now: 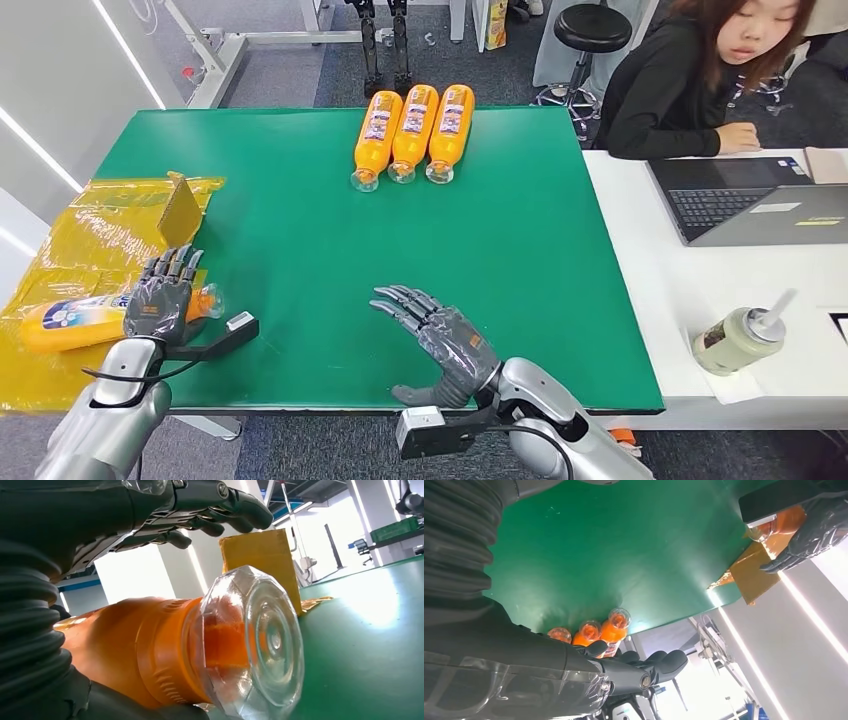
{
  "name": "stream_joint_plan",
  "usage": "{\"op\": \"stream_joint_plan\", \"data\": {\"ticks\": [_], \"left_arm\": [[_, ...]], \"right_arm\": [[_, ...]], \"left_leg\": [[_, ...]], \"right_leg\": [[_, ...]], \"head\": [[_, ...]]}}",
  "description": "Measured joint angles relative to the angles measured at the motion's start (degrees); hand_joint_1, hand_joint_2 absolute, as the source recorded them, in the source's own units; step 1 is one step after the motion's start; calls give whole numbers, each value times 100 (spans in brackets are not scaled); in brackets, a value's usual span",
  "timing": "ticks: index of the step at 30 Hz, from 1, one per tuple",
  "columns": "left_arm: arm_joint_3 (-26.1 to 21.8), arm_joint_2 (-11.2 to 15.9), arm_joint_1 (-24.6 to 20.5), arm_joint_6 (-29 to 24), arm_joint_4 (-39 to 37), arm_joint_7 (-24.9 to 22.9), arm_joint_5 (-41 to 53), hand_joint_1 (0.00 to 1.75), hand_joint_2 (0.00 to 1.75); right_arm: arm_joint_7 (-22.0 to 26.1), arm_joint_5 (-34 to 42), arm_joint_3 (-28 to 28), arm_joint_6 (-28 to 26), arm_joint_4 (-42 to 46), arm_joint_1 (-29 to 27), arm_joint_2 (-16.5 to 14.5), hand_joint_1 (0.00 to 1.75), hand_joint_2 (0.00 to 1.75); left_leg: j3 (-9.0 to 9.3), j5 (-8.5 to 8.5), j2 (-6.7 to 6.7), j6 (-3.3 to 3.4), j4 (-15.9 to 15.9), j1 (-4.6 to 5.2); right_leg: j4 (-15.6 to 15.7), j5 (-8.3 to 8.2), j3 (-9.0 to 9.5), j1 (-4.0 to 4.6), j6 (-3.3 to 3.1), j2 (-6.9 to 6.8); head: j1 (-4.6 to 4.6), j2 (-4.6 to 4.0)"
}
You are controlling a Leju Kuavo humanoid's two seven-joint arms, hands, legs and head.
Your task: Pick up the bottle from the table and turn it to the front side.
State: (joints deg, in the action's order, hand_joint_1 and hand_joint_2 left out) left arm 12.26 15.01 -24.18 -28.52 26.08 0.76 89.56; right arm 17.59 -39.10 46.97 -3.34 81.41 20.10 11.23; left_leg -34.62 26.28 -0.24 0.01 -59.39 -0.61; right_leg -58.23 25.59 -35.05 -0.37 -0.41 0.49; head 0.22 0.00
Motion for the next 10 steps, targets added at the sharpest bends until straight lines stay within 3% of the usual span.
{"op": "stream_joint_plan", "data": {"ticks": [5, 10], "left_arm": [[-73, -18, -13, -75, 30, 347, -127, 0, 175], [-244, -106, 76, 399, 528, 1443, -1291, 0, 175]], "right_arm": [[-29, -2, 2, -12, -17, 17, 0, 0, 175], [-60, -48, 2, -118, -50, -57, 0, 0, 175]], "left_leg": [[1, 0, 0, 0, 0, 0], [-2, 0, -2, 0, 0, 0]], "right_leg": [[0, 0, -2, 0, 0, 1], [1, 0, -2, 0, 0, -1]], "head": [[0, 0], [1, 0]]}}
